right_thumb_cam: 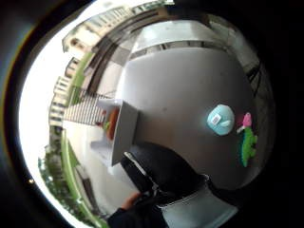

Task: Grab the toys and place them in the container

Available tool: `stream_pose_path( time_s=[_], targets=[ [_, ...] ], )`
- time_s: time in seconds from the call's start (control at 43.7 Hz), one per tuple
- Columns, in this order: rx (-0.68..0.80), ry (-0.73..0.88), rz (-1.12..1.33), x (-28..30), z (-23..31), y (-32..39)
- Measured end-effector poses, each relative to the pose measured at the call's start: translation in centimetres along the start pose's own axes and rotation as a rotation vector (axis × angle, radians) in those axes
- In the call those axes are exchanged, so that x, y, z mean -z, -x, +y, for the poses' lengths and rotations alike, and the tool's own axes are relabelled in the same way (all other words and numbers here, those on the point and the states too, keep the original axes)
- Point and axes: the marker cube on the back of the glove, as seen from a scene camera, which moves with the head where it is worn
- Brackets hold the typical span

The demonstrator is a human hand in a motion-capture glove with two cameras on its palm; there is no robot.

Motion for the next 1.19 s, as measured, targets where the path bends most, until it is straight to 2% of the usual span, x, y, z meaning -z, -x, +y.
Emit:
stream_pose_path(
  time_s=[0.298, 0.572, 0.916, 1.19],
  targets=[
    [-0.079, 0.183, -0.025, -12.7, -1.9, -7.5],
    [-0.136, 0.337, -0.035, -22.5, -1.5, -9.2],
    [-0.165, 0.485, -0.076, -27.6, 0.3, -10.3],
    [-0.166, 0.433, -0.059, -27.1, 0.7, -8.7]
  ],
)
